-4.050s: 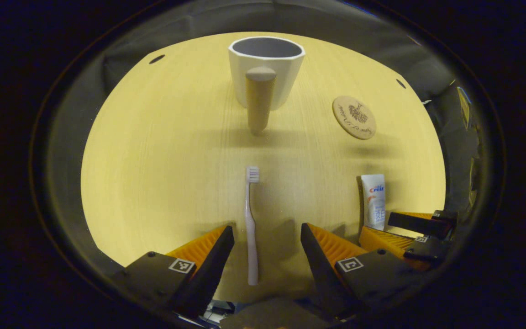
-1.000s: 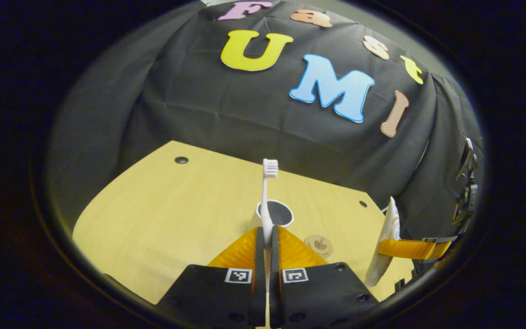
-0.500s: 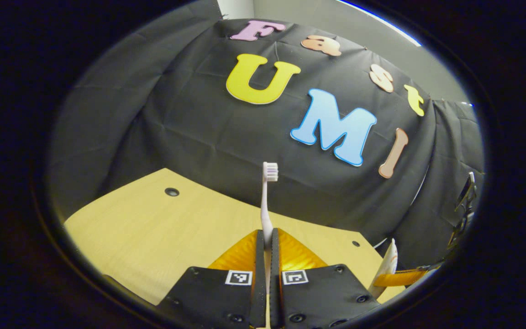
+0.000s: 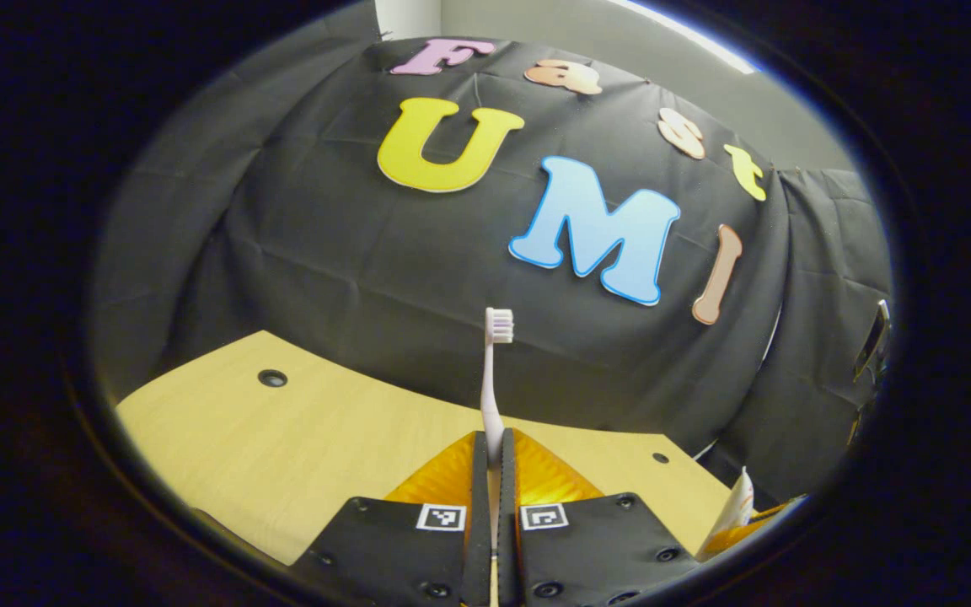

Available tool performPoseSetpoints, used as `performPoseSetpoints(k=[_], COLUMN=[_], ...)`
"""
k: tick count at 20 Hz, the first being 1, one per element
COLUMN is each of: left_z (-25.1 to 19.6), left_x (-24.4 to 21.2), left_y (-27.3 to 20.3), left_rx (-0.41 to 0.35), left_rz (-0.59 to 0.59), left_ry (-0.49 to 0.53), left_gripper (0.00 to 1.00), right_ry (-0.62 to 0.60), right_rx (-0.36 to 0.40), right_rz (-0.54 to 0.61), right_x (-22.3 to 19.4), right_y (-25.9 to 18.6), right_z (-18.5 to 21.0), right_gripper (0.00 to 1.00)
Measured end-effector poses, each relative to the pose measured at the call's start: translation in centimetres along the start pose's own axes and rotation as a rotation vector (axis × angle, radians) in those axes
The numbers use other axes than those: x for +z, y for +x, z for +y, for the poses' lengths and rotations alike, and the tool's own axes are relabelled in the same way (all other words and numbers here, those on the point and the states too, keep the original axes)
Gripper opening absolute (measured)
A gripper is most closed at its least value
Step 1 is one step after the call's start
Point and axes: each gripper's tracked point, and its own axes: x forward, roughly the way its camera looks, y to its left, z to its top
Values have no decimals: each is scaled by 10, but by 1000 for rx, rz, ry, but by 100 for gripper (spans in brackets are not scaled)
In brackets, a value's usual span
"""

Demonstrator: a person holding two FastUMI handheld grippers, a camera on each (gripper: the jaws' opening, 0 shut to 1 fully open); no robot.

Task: Put the toothbrush and toothpaste on the desktop into the cup, then pick up the cup and place it on the coaster on the desktop.

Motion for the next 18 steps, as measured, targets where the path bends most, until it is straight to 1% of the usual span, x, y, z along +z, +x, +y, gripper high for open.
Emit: performPoseSetpoints(k=[1,2,3,4,5,6,7,8,9,13,14,16,17,18], left_z=[-1,-1,0,1,3,3,5,7,7,11,9,12,11,12], left_x=[-7,-14,-20,-27,-34,-41,-45,-51,-57,-69,-70,-76,-79,-80], left_y=[9,13,17,20,24,23,24,24,23,13,11,5,2,-2], left_rx=[-3,-7,-7,-5,2,7,16,20,23,12,-2,0,-10,-7], left_rz=[13,32,48,63,76,91,103,124,146,199,209,243,259,267], left_ry=[6,8,9,11,15,20,24,29,36,18,5,-7,-18,-24], left_gripper=[9,3,10,9,3,9,9,17,11,17,23,36,38,55], right_ry=[5,9,14,19,24,29,36,42,47,40,35,28,25,20], right_rx=[-7,-13,-18,-21,-23,-23,-19,-16,-11,6,10,22,27,33], right_rz=[5,9,10,11,11,12,11,9,7,1,-5,-21,-31,-40], right_x=[-2,-2,-2,-3,-2,-1,-1,0,1,6,7,12,15,18], right_y=[-1,0,3,5,6,7,9,11,12,17,19,24,26,29], right_z=[0,-2,-8,-9,-10,-10,-9,-9,-8,0,4,12,16,20], right_gripper=[18,18,19,18,18,18,18,18,18,18,18,18,18,18])
